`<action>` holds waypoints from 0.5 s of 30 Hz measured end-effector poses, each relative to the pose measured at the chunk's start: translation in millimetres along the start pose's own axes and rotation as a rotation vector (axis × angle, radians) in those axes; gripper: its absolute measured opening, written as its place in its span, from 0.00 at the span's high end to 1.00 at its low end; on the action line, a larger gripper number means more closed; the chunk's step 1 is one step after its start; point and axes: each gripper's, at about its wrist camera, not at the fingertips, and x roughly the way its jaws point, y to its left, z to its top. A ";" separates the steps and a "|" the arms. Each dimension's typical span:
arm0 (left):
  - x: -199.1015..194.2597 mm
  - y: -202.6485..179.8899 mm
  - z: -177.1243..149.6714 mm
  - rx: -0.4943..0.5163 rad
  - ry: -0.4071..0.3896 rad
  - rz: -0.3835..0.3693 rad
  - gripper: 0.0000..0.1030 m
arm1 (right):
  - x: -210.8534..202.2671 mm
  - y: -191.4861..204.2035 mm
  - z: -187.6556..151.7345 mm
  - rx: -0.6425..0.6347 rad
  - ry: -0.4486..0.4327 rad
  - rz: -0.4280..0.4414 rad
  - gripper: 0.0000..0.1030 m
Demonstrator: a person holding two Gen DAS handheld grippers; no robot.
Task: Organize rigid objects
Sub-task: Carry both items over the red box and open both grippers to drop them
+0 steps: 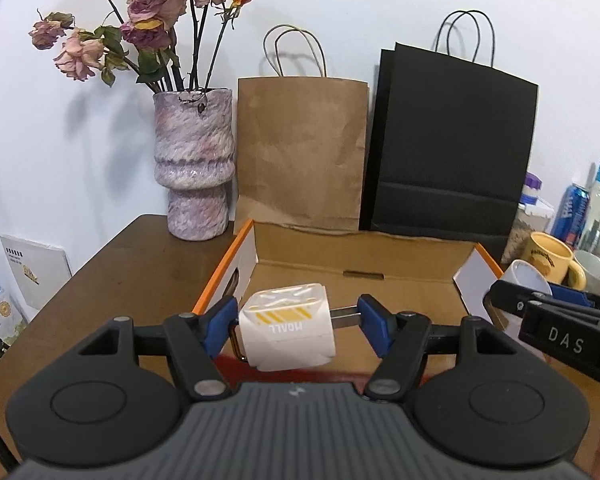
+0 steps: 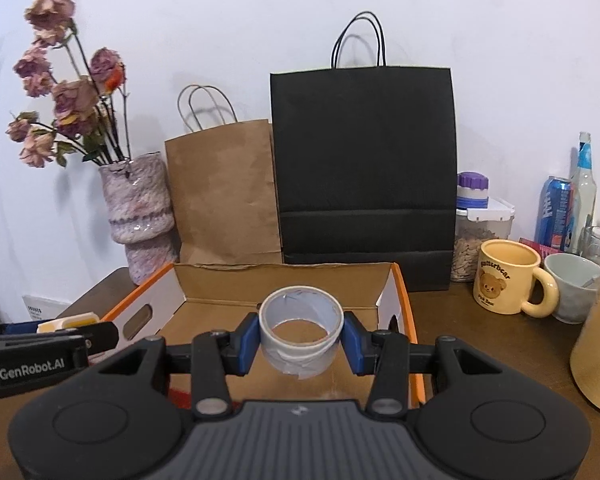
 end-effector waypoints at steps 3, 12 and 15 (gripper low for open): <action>12.3 2.0 9.1 -0.010 -0.005 0.011 0.34 | 14.6 1.8 8.4 0.001 0.009 -0.002 0.59; 48.3 12.8 30.4 -0.030 -0.006 0.048 0.34 | 59.7 12.3 24.3 -0.015 0.056 0.001 0.59; 60.5 14.8 31.4 -0.021 0.008 0.072 0.34 | 73.4 15.9 21.1 -0.036 0.084 0.004 0.59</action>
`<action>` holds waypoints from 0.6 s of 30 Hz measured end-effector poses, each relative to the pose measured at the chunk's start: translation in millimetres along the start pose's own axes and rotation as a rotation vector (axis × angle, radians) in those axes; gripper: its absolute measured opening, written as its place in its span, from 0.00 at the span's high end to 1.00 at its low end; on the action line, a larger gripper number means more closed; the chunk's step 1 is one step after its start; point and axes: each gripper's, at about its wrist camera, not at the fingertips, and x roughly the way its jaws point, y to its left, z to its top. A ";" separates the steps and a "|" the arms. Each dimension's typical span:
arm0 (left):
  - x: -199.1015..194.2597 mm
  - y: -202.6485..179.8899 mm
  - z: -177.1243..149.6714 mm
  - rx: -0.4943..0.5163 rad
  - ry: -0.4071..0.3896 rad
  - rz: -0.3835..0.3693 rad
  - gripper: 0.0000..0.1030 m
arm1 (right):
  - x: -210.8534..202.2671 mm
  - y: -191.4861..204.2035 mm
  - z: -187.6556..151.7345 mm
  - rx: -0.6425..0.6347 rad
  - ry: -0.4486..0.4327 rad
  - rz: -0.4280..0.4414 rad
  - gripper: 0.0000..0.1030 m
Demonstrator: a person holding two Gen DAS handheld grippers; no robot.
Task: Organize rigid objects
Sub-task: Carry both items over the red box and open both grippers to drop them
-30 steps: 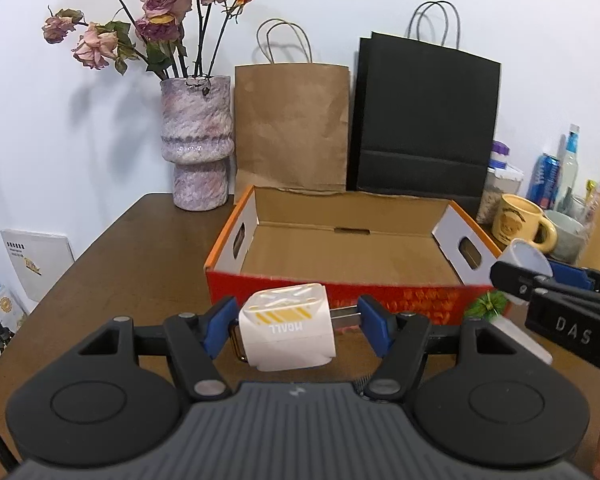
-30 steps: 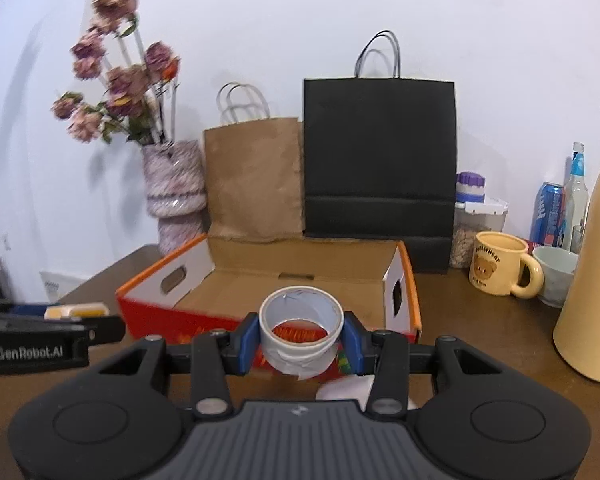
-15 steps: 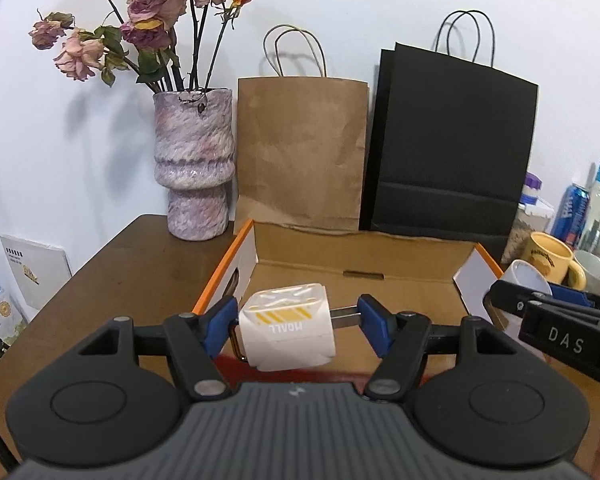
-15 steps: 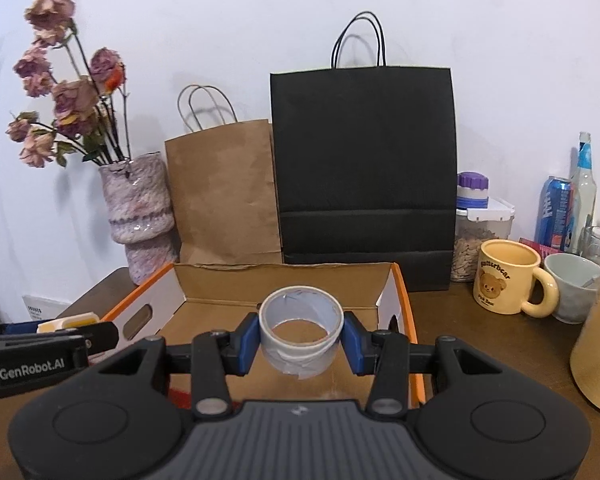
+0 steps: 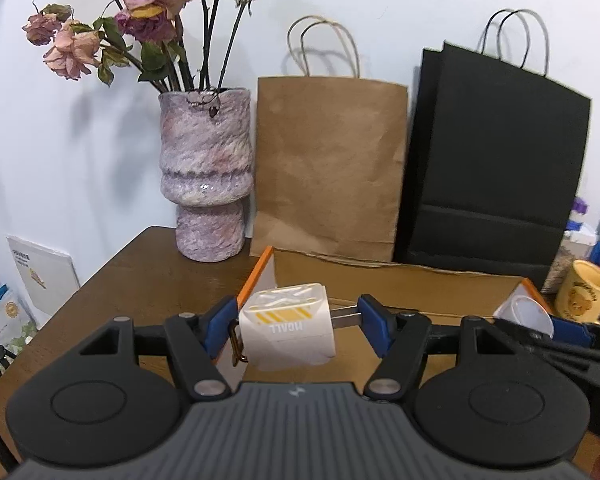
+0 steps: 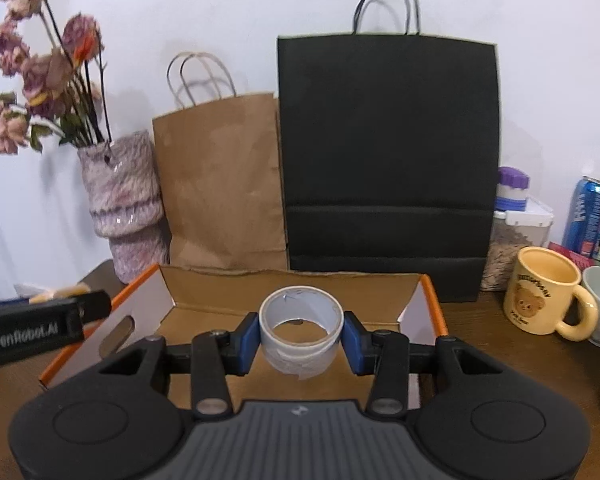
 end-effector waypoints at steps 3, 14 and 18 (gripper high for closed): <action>12.2 0.9 -1.4 0.013 0.019 0.015 0.34 | 10.8 1.9 -5.4 -0.020 0.024 -0.011 0.59; 30.3 1.1 -13.9 0.046 0.068 0.035 0.30 | 25.1 3.3 -21.4 -0.084 0.102 -0.025 0.51; 18.9 0.9 -10.8 0.048 0.007 0.034 0.00 | 23.2 2.4 -19.9 -0.084 0.093 -0.032 0.10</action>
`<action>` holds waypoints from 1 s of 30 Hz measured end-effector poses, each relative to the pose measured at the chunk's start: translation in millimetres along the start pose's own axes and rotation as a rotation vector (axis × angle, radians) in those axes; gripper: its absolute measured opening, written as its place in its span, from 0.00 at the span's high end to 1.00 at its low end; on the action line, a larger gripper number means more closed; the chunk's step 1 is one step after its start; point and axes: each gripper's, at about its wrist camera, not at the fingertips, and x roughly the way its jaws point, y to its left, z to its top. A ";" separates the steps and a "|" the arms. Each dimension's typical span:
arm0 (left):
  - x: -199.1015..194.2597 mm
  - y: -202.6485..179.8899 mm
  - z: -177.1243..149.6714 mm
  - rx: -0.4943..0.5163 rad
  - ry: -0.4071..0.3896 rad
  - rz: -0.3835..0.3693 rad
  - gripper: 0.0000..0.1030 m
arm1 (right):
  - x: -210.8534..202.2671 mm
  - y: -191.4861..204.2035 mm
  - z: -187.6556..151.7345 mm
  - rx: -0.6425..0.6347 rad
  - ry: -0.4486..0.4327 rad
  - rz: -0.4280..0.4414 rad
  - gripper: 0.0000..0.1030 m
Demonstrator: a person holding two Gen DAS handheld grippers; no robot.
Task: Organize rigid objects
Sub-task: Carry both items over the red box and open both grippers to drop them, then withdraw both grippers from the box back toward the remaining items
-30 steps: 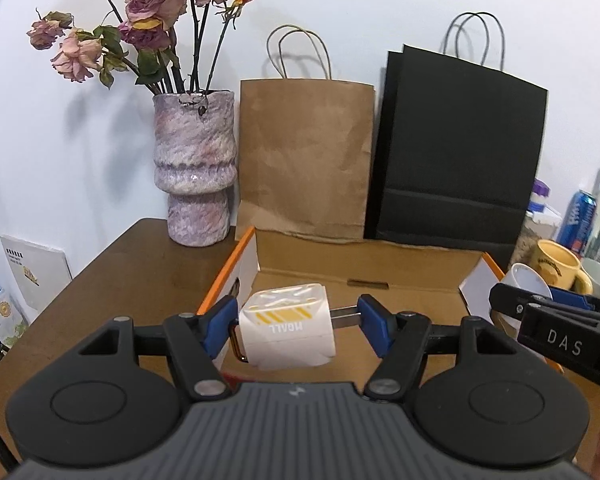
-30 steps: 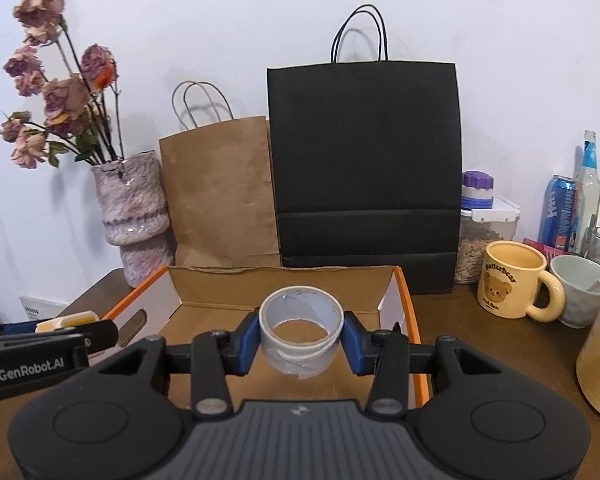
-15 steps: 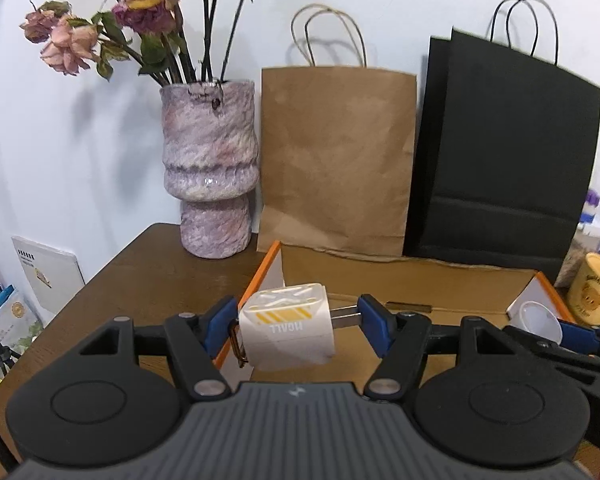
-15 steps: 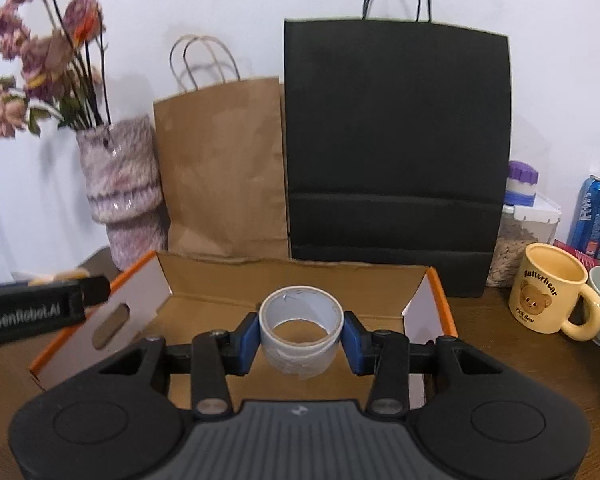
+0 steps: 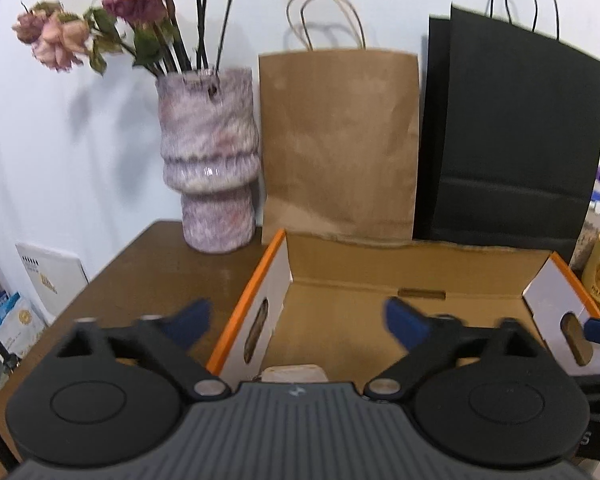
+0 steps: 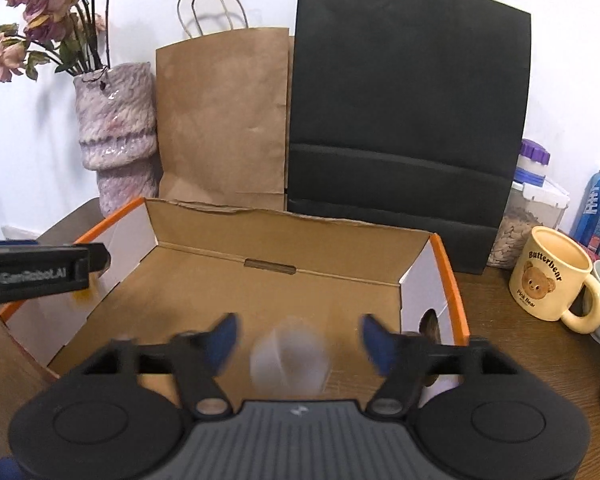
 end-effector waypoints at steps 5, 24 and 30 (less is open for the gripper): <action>-3.4 1.4 2.7 -0.010 -0.011 0.005 0.00 | -1.9 -5.8 1.5 0.035 -0.011 -0.023 0.00; -28.5 21.5 -0.5 -0.035 -0.053 -0.001 0.00 | -38.3 -6.4 -2.3 0.032 -0.065 -0.041 0.00; -45.6 30.4 -10.3 -0.028 -0.064 -0.004 0.00 | -65.2 -7.8 -14.4 0.028 -0.092 -0.045 0.00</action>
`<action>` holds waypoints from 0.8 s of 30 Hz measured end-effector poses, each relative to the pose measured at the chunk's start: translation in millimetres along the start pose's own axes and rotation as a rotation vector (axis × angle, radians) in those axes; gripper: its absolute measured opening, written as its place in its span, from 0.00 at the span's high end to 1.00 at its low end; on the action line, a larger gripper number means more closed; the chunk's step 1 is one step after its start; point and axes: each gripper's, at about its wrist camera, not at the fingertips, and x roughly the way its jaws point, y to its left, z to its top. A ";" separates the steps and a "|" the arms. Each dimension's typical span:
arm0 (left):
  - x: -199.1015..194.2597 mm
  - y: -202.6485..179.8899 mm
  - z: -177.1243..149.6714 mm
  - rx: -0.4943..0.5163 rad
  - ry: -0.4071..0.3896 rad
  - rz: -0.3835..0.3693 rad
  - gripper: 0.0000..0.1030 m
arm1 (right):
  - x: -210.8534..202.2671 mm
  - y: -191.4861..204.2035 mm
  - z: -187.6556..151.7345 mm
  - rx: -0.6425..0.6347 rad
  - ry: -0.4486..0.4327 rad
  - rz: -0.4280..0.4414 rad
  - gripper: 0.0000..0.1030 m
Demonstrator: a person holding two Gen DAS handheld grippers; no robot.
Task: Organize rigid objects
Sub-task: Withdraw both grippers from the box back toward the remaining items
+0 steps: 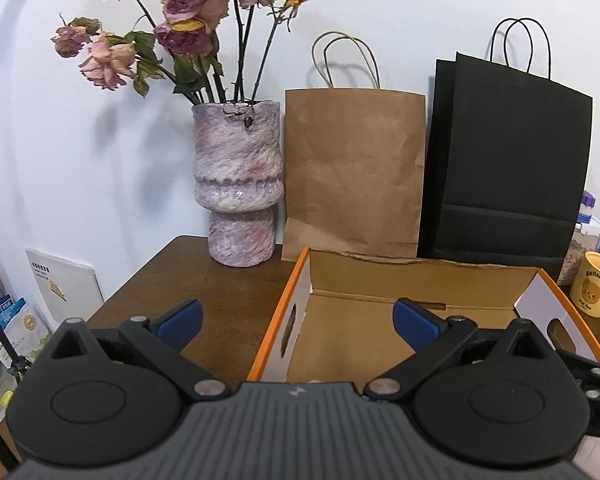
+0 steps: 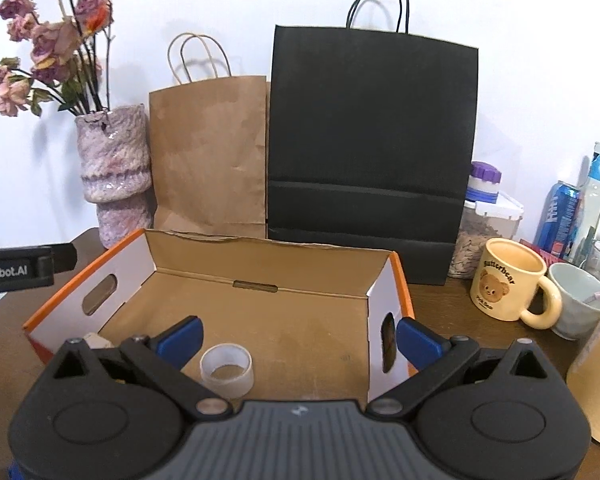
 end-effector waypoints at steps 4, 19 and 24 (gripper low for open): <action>-13.4 8.4 -8.8 -0.003 -0.002 -0.008 0.00 | -19.5 -0.6 -8.3 -0.009 -0.013 -0.004 0.00; -72.8 37.4 -37.3 -0.004 0.010 -0.005 0.00 | -82.1 10.9 -42.7 -0.038 -0.021 -0.003 0.00; -91.8 45.9 -49.3 -0.001 0.022 -0.013 0.00 | -99.6 12.7 -58.4 -0.037 -0.006 0.003 0.00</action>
